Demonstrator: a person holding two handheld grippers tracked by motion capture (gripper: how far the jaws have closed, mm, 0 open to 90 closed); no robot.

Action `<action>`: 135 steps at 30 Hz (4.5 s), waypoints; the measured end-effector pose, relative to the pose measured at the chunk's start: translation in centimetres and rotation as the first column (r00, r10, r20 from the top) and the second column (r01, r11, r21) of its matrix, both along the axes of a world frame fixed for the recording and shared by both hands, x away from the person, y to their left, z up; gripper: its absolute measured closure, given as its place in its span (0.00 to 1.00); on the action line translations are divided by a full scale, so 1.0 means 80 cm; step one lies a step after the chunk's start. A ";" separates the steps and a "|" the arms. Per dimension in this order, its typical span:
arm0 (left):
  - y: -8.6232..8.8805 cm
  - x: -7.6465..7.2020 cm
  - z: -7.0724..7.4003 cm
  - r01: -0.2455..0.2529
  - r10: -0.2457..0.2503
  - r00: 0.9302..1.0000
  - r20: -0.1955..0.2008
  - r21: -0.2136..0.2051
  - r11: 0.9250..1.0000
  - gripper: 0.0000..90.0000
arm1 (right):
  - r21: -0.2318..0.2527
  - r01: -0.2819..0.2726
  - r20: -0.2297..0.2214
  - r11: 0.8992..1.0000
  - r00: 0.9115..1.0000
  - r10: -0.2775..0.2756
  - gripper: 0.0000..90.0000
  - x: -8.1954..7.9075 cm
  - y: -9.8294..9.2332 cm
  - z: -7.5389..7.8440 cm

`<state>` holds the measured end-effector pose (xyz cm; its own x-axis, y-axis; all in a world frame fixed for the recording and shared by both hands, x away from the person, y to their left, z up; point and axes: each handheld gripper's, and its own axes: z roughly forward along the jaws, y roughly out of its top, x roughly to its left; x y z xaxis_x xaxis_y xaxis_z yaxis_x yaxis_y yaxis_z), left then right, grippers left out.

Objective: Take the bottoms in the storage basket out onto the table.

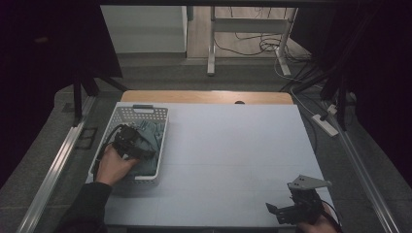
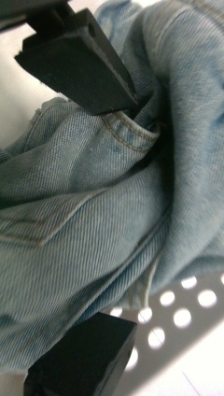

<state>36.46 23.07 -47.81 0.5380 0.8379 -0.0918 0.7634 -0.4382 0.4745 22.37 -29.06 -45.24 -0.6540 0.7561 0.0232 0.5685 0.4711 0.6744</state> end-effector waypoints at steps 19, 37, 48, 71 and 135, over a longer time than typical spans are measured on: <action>-0.010 0.023 -0.031 0.035 -0.034 0.990 -0.139 0.005 0.999 0.00 | -0.008 -0.008 -0.001 1.000 1.000 0.008 0.00 0.000 0.001 0.000; -0.020 0.022 -0.026 0.015 -0.001 0.981 -0.195 0.072 0.997 0.52 | -0.019 -0.016 -0.002 1.000 1.000 0.016 0.00 0.000 0.001 0.000; -0.009 0.021 -0.013 -0.067 0.067 0.975 -0.213 0.006 0.998 0.71 | -0.017 -0.022 0.004 1.000 1.000 0.022 0.00 -0.001 0.002 0.000; 0.011 -0.004 0.066 -0.061 0.062 0.998 0.006 -0.119 0.991 0.73 | -0.016 -0.021 0.006 1.000 1.000 0.021 0.00 -0.001 0.002 0.000; -0.114 0.022 0.177 0.209 -0.193 0.972 0.133 -0.118 0.971 0.73 | 0.002 -0.015 0.002 1.000 1.000 0.015 0.00 -0.001 0.000 0.001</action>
<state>38.25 13.96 -33.68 0.7081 0.6964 -0.1171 0.5997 -0.5055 0.6203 22.30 -29.07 -45.20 -0.6654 0.7462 0.0229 0.5598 0.4784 0.6766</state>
